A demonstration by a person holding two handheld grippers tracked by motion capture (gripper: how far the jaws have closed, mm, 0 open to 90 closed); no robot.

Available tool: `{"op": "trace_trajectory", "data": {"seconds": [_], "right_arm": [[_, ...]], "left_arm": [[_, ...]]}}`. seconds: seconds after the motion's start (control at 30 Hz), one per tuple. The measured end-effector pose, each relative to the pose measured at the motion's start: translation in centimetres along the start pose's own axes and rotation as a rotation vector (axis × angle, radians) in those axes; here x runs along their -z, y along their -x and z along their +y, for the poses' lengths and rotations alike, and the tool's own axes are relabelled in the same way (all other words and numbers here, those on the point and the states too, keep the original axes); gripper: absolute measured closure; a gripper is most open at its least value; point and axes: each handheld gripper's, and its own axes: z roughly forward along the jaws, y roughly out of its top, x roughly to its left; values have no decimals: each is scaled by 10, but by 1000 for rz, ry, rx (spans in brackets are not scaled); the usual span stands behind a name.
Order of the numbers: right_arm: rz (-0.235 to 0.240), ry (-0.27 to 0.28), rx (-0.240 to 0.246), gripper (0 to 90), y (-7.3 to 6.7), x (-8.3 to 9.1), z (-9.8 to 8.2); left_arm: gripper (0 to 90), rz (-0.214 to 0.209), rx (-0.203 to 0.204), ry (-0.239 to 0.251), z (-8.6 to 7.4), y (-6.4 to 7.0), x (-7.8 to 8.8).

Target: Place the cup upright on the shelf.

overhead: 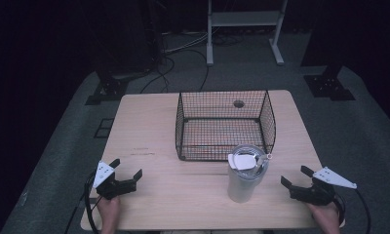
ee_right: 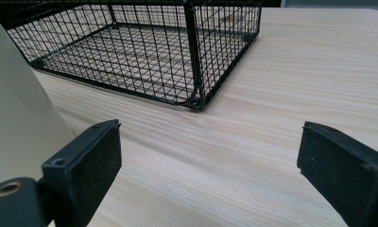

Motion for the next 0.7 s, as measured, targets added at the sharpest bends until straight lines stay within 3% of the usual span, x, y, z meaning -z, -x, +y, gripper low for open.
{"op": "trace_trajectory", "data": {"seconds": [0.23, 0.7], "right_arm": [[13, 2, 34, 66, -5, 1, 3], [110, 23, 138, 66, -27, 4, 16]], "left_arm": [[0, -1, -2, -3, 0, 1, 0], [0, -5, -15, -3, 0, 2, 1]]}}
